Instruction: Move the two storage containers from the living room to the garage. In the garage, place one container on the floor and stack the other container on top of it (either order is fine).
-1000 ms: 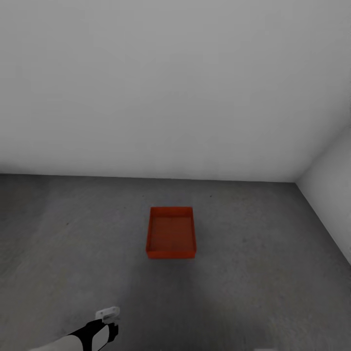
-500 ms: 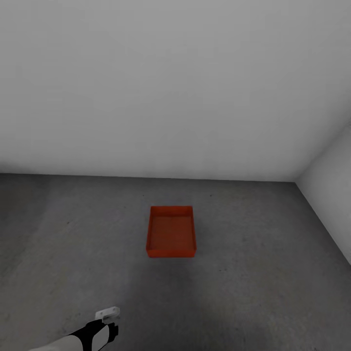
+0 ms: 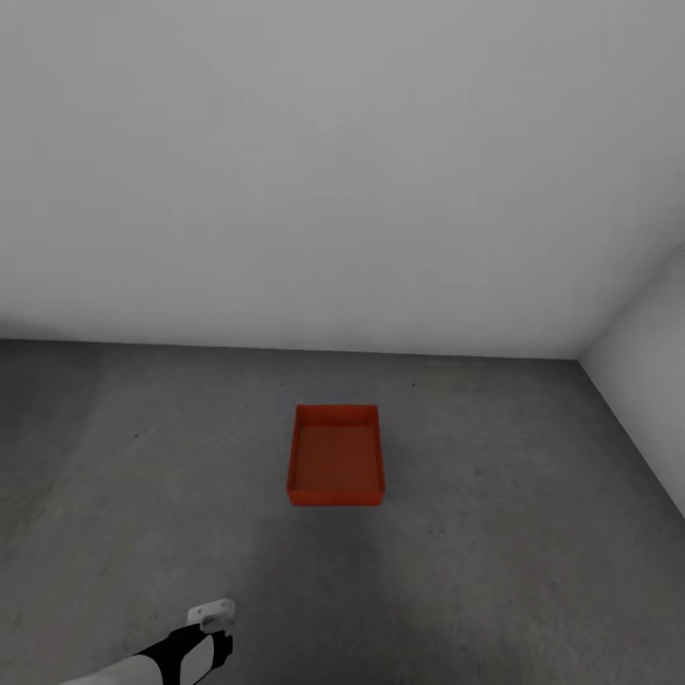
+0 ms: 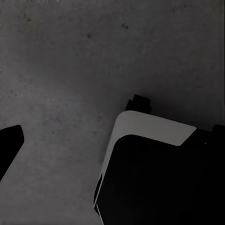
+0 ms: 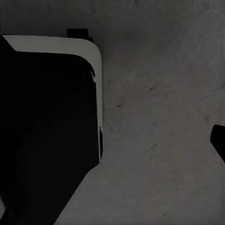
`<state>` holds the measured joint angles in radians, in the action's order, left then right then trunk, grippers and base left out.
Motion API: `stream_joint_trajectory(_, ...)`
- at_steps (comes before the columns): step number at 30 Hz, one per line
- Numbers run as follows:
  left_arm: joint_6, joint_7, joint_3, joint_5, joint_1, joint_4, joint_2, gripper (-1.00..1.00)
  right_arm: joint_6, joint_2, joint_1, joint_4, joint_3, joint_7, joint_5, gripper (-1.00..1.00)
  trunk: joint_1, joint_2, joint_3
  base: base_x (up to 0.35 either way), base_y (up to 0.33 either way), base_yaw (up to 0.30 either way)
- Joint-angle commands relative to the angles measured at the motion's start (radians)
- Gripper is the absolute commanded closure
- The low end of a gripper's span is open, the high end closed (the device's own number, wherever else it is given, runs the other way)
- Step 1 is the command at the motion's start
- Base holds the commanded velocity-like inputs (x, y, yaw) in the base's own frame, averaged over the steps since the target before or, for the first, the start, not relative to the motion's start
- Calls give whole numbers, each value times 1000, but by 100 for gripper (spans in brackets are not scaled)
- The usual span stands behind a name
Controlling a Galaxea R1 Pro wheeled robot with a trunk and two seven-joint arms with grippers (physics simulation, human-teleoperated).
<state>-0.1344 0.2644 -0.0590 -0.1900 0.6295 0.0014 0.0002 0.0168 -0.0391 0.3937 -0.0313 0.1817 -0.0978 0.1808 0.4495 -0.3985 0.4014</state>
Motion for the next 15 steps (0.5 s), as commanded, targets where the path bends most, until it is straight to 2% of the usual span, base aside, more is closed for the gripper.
stream_joint_trajectory(1,-2,3,-5,-2,0,0,0,-100,5,0,1,-2,9,-1,9,-100,1,-2,0,0,0,8)
stream_joint_trajectory(15,-4,4,-5,-2,1,0,2,-100,19,1,-23,-2,10,0,5,-100,1,-2,-22,0,0,1)
